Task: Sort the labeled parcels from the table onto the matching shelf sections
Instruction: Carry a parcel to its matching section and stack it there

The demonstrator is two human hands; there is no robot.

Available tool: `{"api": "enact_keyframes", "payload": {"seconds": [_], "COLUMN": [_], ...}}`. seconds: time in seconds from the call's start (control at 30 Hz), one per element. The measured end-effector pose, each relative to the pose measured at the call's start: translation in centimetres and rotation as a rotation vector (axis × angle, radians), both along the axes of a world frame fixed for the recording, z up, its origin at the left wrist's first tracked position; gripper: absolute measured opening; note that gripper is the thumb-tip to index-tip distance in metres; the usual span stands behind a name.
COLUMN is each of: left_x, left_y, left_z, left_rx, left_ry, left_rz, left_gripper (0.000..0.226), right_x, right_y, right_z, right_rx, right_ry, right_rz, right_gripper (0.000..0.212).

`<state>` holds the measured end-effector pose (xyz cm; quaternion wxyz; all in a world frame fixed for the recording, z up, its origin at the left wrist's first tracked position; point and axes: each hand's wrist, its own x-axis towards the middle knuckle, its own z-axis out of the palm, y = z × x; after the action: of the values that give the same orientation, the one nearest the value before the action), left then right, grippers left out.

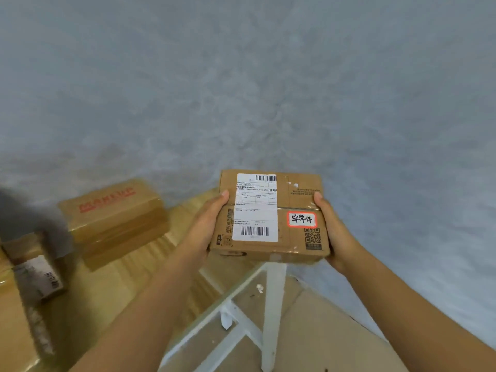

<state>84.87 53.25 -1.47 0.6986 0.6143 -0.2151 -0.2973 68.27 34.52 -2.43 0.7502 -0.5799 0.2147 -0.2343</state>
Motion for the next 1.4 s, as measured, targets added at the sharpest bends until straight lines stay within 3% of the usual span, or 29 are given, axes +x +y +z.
{"api": "enact_keyframes", "payload": {"seconds": [0.13, 0.3, 0.63, 0.8, 1.0, 1.17, 1.4], "left_x": [-6.4, -16.4, -45.4, -55.9, -64.3, -68.6, -73.0], "left_y": [-6.2, -13.9, -29.9, -35.3, -42.6, -49.8, -60.7], "left_z": [-2.1, -1.6, 0.2, 1.8, 5.5, 6.9, 7.2], "left_rx": [0.001, 0.013, -0.012, -0.034, -0.004, 0.045, 0.023], "left_ry": [0.087, 0.05, 0.001, 0.014, -0.027, -0.096, -0.022], "left_rz": [-0.151, -0.353, -0.698, -0.782, -0.814, -0.878, -0.877], "left_gripper": [0.042, 0.038, 0.039, 0.039, 0.036, 0.039, 0.034], "right_x": [-9.8, -22.5, -53.4, -63.6, -72.0, -76.5, -80.5], "right_y": [-2.4, -5.6, -13.7, -16.8, -22.5, -29.1, -39.0], "right_z": [-0.9, -0.4, 1.1, 3.4, 5.4, 6.1, 6.1], "right_rx": [-0.03, -0.039, -0.026, -0.009, -0.026, -0.045, 0.005], "right_ry": [0.044, 0.042, 0.072, 0.028, 0.004, -0.005, 0.002], "right_rz": [-0.162, -0.374, -0.763, -0.866, -0.906, -0.963, -0.978], "right_gripper": [0.049, 0.047, 0.049, 0.051, 0.035, 0.035, 0.035]}}
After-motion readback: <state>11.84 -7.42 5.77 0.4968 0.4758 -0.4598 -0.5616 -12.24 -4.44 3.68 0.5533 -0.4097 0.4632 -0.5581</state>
